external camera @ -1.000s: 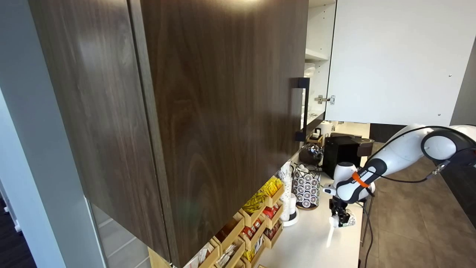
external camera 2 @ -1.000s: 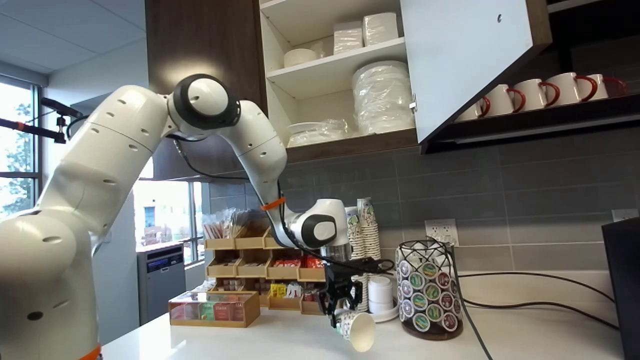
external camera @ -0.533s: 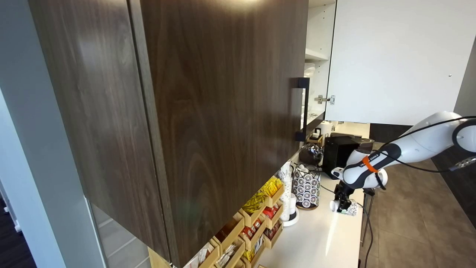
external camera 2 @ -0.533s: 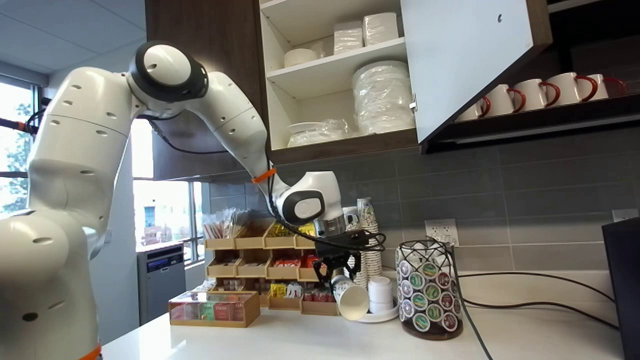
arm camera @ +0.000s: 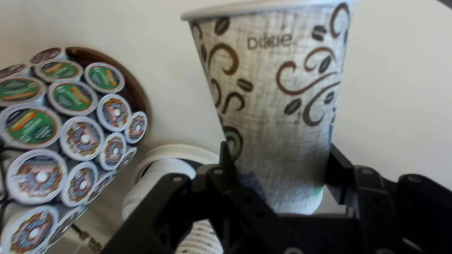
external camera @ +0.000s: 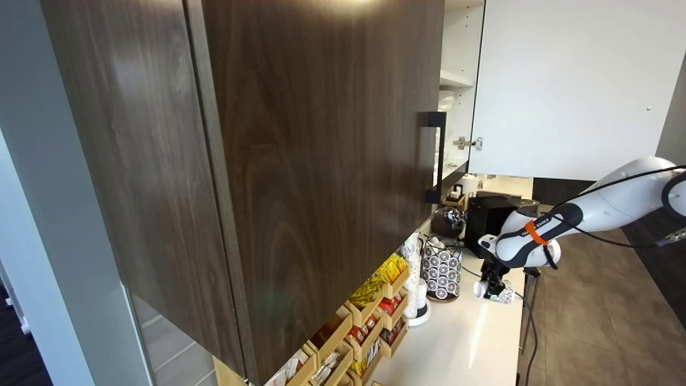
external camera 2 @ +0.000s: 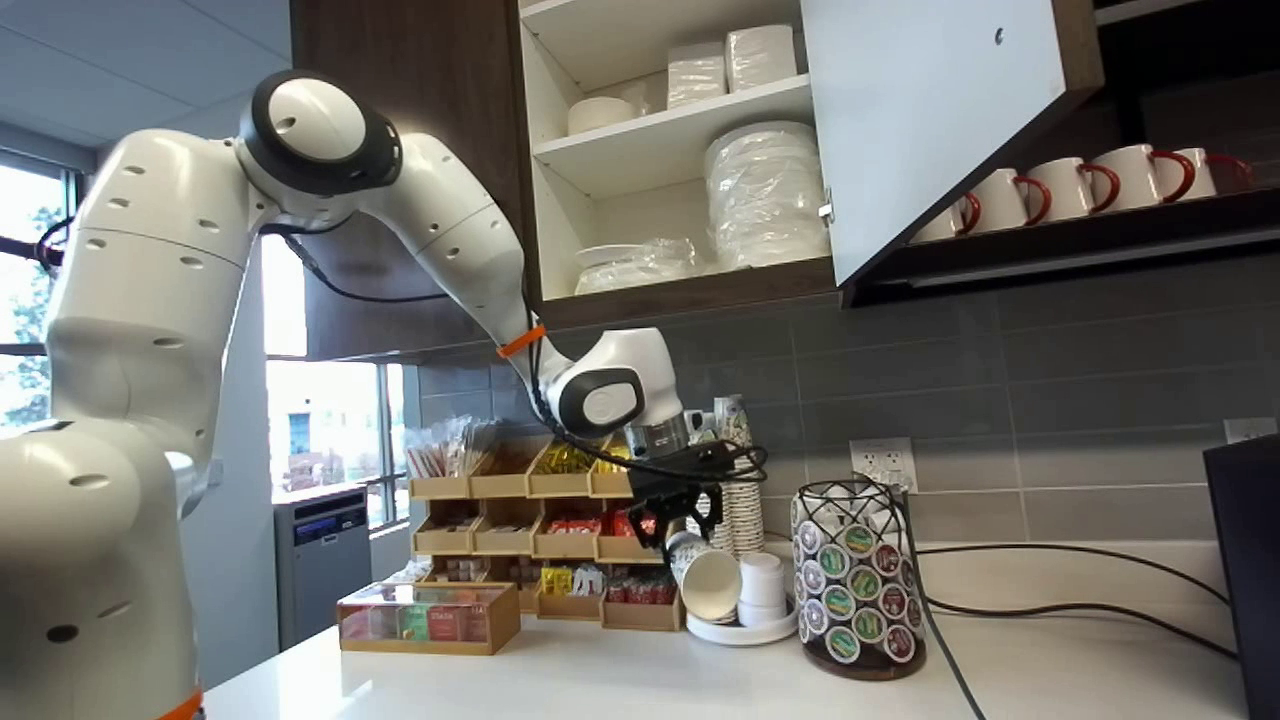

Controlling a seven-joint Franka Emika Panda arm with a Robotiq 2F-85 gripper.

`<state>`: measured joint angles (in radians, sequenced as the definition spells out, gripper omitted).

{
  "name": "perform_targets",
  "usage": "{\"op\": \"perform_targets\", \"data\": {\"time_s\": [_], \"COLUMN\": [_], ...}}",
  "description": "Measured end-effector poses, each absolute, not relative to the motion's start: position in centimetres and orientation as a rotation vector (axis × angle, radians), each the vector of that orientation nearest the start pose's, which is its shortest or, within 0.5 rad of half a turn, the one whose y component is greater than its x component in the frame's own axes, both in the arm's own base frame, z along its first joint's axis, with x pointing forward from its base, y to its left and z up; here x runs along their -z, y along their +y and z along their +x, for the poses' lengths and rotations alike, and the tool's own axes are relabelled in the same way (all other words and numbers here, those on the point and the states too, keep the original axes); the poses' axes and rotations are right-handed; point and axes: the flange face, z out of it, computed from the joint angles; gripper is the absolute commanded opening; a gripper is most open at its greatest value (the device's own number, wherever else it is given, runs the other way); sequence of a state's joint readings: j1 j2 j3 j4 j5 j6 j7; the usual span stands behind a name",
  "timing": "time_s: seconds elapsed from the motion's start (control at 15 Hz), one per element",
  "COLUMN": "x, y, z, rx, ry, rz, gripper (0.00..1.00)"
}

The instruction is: Pick up the coffee cup from the counter and put it on the bottom shelf of the open cabinet

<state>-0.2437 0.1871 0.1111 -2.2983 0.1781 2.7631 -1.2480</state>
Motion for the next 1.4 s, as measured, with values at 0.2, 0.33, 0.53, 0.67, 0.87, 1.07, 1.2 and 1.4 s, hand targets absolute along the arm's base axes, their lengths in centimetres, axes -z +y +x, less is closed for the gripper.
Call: {"op": "perform_targets", "data": {"time_s": [0.2, 0.33, 0.53, 0.67, 0.87, 1.07, 1.2, 1.4], "x": [-35.1, -39.4, -45.4, -48.8, -52.5, -52.2, -51.7, -54.6], "y": [-7.2, -6.4, -6.1, -6.0, -5.8, -5.8, -5.9, -5.6], "z": [55.0, 54.7, 53.5, 52.2, 50.6, 50.7, 50.9, 51.2], "rx": [0.635, 0.753, 0.929, 1.041, 1.157, 1.146, 1.132, 1.345], "ry": [-1.519, -1.549, -1.550, -1.511, -1.476, -1.476, -1.475, -1.409], "rz": [-2.879, -2.891, -2.925, -2.952, -2.969, -2.968, -2.968, -2.960], "gripper": [0.37, 0.37, 0.37, 0.37, 0.62, 0.62, 0.37, 0.37]}}
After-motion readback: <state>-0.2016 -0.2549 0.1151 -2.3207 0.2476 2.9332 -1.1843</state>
